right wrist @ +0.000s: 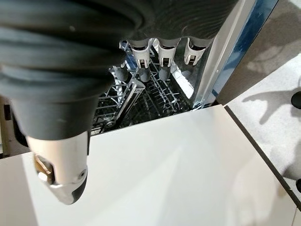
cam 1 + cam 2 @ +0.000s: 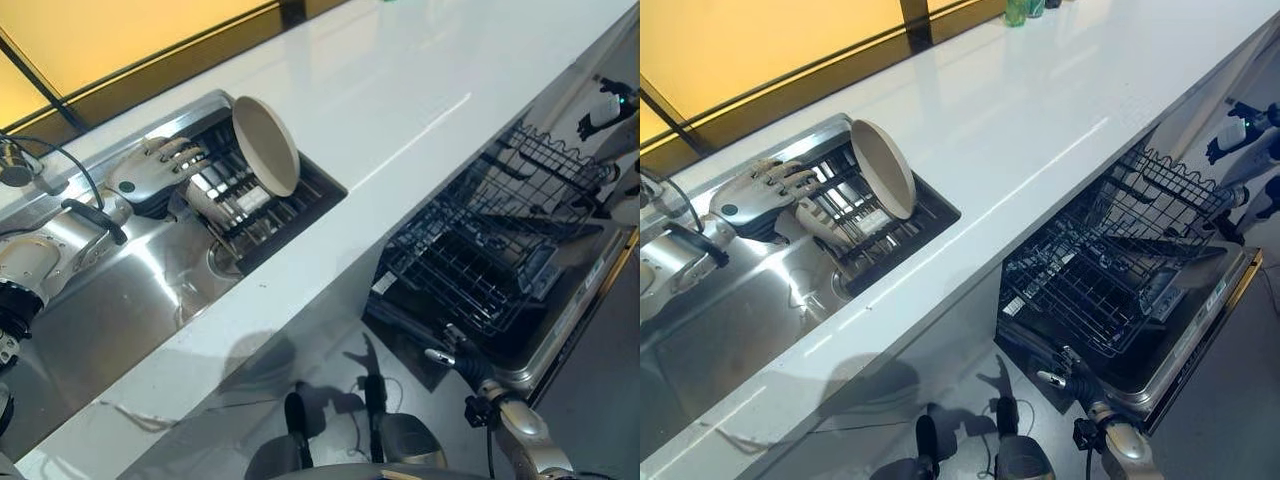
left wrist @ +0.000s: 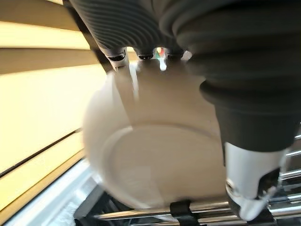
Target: Pick up plates and place into dishwasher.
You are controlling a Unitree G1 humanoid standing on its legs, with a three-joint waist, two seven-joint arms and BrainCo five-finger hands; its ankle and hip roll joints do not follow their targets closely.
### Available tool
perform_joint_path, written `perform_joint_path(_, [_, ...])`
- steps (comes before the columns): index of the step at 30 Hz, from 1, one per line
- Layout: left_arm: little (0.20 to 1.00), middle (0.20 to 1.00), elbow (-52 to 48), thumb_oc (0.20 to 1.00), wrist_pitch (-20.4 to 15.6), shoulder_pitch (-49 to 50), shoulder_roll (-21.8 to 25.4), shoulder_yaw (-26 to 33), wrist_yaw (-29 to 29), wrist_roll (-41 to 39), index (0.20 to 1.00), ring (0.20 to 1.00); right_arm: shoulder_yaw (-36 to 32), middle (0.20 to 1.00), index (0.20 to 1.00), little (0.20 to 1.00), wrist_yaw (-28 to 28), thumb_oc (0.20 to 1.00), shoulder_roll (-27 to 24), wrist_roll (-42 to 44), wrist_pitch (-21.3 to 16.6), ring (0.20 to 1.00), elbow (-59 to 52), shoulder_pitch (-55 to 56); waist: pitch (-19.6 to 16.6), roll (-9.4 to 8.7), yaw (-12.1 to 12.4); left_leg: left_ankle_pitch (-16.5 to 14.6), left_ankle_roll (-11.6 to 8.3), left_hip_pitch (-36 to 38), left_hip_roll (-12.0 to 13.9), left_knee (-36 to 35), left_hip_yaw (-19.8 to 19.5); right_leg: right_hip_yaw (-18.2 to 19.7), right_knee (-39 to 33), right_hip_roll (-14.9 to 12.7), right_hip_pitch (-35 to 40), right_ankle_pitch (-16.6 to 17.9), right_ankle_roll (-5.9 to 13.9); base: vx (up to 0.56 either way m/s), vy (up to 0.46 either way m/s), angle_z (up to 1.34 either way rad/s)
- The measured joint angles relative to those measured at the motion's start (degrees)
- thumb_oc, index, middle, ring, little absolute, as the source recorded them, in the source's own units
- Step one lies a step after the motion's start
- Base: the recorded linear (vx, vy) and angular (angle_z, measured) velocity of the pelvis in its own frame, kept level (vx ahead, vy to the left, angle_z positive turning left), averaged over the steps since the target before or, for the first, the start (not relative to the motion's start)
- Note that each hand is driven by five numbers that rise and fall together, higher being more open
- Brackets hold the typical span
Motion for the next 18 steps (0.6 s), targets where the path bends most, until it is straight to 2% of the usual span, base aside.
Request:
perform_joint_path(6, [1.000, 1.000, 0.99, 1.000, -0.01, -0.18, -1.43, -1.85, -3.90, -0.03, 1.000, 1.000, 0.00, 1.000, 1.000, 1.000, -0.71, 1.000, -0.01, 0.45, -0.05, 1.000, -0.01, -1.10, 0.58, -0.35, 0.14, -0.02, -0.03, -0.43, 0.00, 0.00, 0.00, -0.01, 0.01, 0.01, -0.41, 0.00, 0.00, -0.01, -0.003, 0.00])
perform_joint_path(7, [0.250, 0.250, 1.65, 0.250, -0.02, -0.31, -2.01, -1.87, -4.69, -0.04, 0.250, 0.250, 0.00, 1.000, 1.000, 1.000, -0.98, 1.000, -0.01, 0.48, -0.09, 1.000, -0.01, -1.17, 0.70, -0.47, 0.12, -0.02, -0.03, -0.46, 0.00, 0.01, 0.00, -0.01, 0.02, 0.02, -0.45, 0.01, 0.01, -0.04, -0.028, 0.01])
perform_joint_path(8, [0.200, 0.200, 2.40, 0.200, -0.02, -0.48, -2.39, -1.98, -5.53, -0.05, 0.200, 0.200, 0.01, 1.000, 1.000, 1.000, -1.23, 1.000, -0.01, 0.57, -0.10, 1.000, -0.01, -1.37, 0.97, -0.59, 0.14, -0.02, -0.04, -0.46, 0.01, 0.01, 0.00, -0.03, 0.01, 0.03, -0.44, 0.01, 0.01, -0.03, -0.025, 0.00])
perform_joint_path(18, [0.200, 0.200, 4.13, 0.200, 0.48, -3.97, -3.20, -1.89, -8.64, -2.24, 0.200, 0.200, -0.02, 1.000, 1.000, 1.000, -2.34, 1.000, 0.01, 2.03, -0.17, 1.000, -0.06, -1.82, 1.57, -1.00, 0.04, -0.09, -0.10, 0.86, 0.02, -0.01, 0.01, -0.03, 0.00, 0.04, 0.87, -0.02, 0.07, 0.00, 0.000, 0.00])
